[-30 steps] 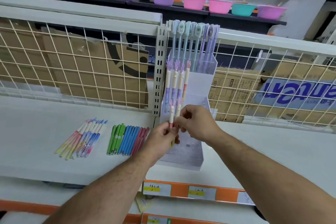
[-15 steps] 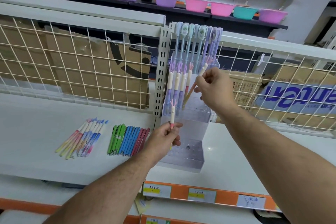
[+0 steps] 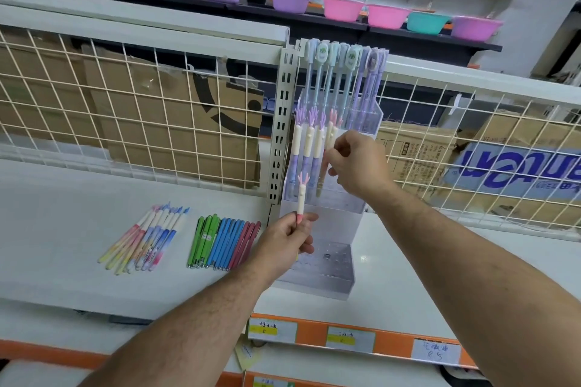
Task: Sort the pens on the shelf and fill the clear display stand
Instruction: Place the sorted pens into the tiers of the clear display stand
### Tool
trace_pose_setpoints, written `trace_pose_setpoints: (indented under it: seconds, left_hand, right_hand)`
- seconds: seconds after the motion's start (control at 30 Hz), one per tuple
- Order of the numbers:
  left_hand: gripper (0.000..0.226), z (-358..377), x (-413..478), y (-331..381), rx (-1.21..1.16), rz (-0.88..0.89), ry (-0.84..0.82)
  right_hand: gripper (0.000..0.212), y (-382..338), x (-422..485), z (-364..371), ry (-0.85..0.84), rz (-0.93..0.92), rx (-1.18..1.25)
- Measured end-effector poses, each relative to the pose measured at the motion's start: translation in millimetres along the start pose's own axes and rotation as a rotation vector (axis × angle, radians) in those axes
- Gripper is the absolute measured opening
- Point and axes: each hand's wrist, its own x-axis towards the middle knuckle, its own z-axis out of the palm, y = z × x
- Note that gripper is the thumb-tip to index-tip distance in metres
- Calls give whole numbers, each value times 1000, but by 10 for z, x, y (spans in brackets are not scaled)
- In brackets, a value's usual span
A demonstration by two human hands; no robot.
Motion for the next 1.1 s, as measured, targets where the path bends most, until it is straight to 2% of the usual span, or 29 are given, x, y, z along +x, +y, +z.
trace_pose_setpoints:
  seconds: [0.23, 0.4, 0.6, 0.7, 0.87, 1.0, 1.1]
  left_hand:
    - [23, 9, 5, -1, 12, 0, 3]
    - [17, 16, 0, 16, 36, 22, -25]
    - [10, 42, -21, 64, 120, 49, -50]
    - [25, 15, -22, 59, 270, 78, -66]
    - [46, -107, -59, -91, 527, 116, -32]
    - [35, -132, -99, -220, 469, 86, -8]
    - [36, -127, -111, -219, 435, 61, -1]
  right_hand:
    - [12, 121, -260, 46, 62, 39, 48]
    - [11, 150, -581, 209, -227, -5, 75]
    - [16, 157, -635, 248, -254, -32, -8]
    - [23, 127, -534, 116, -220, -6, 72]
    - [16, 15, -337, -188, -99, 7, 204]
    - [15, -50, -215, -328, 60, -28, 232]
    - [15, -80, -155, -342, 120, -30, 245]
